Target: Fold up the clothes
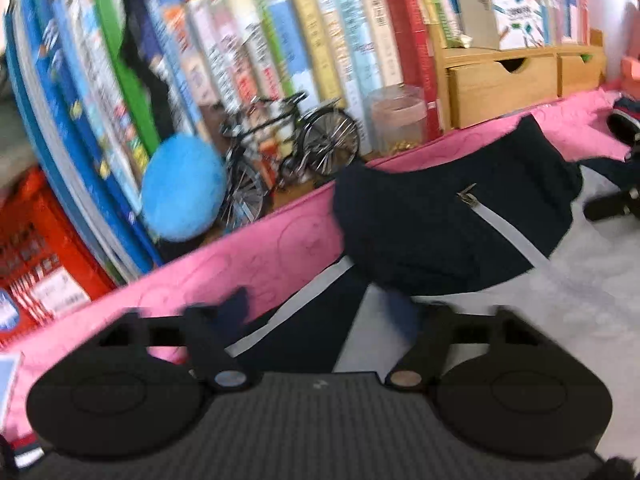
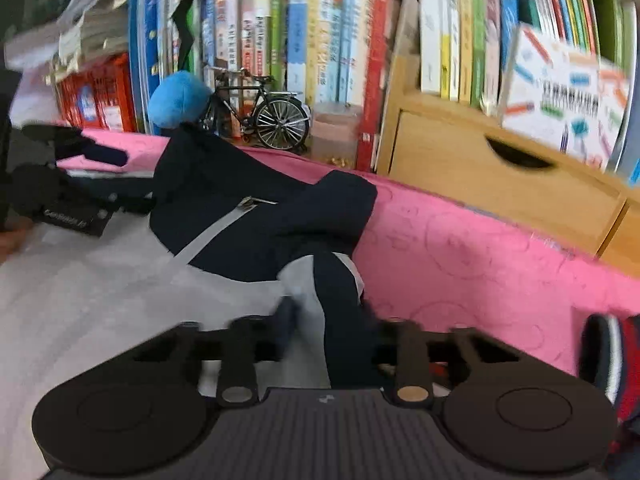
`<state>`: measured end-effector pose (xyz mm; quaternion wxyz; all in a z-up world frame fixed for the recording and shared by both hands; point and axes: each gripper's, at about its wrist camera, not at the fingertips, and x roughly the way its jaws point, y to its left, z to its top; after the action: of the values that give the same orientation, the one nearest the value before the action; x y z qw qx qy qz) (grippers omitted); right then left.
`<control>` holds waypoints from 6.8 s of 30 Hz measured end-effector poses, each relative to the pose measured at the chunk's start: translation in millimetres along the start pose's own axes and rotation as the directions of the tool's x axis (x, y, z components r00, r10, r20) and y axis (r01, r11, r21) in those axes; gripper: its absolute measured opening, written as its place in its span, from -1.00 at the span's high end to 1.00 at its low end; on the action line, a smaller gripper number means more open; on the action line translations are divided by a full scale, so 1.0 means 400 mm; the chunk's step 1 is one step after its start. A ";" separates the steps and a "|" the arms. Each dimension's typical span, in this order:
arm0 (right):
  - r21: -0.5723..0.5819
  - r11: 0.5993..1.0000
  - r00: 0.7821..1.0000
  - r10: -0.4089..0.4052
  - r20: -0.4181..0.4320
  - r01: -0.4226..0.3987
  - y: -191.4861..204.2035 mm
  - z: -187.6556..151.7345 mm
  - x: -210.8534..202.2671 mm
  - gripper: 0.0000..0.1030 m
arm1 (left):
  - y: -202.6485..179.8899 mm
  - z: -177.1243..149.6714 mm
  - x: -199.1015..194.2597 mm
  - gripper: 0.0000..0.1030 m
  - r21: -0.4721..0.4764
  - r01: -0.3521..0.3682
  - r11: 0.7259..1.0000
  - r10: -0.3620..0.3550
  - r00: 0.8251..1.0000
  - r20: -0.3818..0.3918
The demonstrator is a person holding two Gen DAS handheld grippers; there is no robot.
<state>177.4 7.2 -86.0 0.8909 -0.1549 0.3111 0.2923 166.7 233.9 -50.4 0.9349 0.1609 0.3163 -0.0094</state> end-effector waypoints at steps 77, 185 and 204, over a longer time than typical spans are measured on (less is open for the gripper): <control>-0.138 0.977 0.982 -0.144 0.119 0.160 0.584 -0.490 -0.825 -0.92 | -0.308 -0.573 -0.882 -0.78 -0.182 -0.026 0.983 0.033 0.999 0.038; 0.209 0.970 0.986 -0.143 0.084 0.123 0.318 -0.529 -0.723 -1.00 | -0.253 -0.528 -0.755 -1.00 -0.248 -0.140 0.959 0.139 0.990 -0.020; 0.212 0.969 0.985 -0.146 0.087 0.125 0.317 -0.530 -0.723 -1.00 | -0.227 -0.488 -0.779 -1.00 -0.241 -0.195 0.951 0.200 0.980 -0.003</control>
<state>-183.0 -113.4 -72.1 0.9348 -0.0674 0.2825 0.2043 -208.1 181.5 -38.0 0.9471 0.0773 0.2872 0.1207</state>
